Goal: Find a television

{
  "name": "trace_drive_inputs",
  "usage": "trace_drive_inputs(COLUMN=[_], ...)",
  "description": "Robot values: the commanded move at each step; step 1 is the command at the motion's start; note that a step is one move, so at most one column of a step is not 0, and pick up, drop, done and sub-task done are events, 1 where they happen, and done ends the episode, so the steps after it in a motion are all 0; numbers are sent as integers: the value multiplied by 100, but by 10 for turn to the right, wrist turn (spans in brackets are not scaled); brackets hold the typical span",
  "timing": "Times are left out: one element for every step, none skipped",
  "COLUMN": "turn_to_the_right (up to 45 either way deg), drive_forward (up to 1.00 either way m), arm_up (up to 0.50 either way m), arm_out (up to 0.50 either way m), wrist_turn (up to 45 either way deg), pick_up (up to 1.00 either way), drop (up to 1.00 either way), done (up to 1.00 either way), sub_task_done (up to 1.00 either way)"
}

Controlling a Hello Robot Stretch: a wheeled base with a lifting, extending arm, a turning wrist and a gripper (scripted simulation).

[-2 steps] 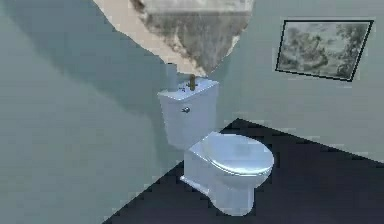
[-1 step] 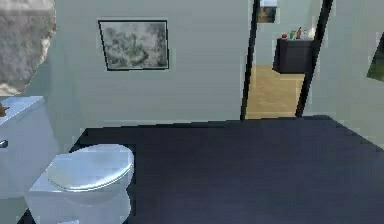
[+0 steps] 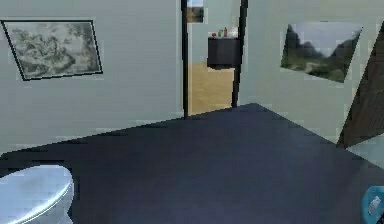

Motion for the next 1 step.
trace_drive_inputs(turn_to_the_right=[30], drive_forward=[0], arm_up=[0], arm_out=[0], wrist_turn=[0], pick_up=[0], drop=[0], done=[0], sub_task_done=[0])
